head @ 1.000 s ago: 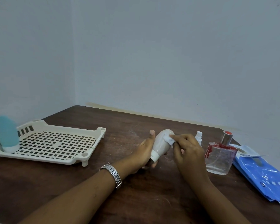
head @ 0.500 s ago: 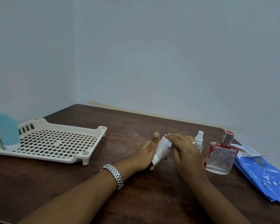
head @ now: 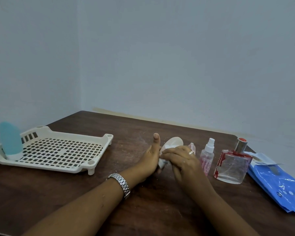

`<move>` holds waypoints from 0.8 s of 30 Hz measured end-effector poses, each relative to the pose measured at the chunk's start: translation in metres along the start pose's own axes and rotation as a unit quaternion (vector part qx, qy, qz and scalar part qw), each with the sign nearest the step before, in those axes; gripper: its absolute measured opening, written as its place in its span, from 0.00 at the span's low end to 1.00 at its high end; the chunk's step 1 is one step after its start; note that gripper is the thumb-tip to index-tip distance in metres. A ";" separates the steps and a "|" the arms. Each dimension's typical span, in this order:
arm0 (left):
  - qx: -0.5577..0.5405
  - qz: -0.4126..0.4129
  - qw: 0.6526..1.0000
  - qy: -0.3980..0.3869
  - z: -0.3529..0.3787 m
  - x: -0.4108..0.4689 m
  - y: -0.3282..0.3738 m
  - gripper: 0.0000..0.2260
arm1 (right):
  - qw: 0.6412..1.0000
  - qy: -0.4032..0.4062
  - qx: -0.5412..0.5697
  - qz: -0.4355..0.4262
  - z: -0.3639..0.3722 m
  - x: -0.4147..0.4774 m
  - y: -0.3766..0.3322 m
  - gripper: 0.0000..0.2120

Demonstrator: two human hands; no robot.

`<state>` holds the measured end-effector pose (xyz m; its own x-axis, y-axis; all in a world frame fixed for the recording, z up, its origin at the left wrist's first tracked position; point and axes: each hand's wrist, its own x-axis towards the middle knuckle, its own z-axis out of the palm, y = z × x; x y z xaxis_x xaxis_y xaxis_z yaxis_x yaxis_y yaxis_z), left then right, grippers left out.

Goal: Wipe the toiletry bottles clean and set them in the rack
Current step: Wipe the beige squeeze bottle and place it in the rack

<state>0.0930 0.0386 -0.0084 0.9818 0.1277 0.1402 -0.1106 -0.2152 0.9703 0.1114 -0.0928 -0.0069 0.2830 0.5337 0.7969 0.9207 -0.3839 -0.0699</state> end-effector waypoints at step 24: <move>-0.037 0.009 0.999 0.009 -0.003 0.003 -0.001 0.34 | 0.999 0.025 0.023 -0.007 0.005 -0.004 0.002 0.09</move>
<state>0.0958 0.0419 -0.0088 0.9767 0.1416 0.1615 -0.1407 -0.1462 0.9792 0.1133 -0.0921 -0.0135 0.2568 0.4996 0.8273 0.9361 -0.3414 -0.0845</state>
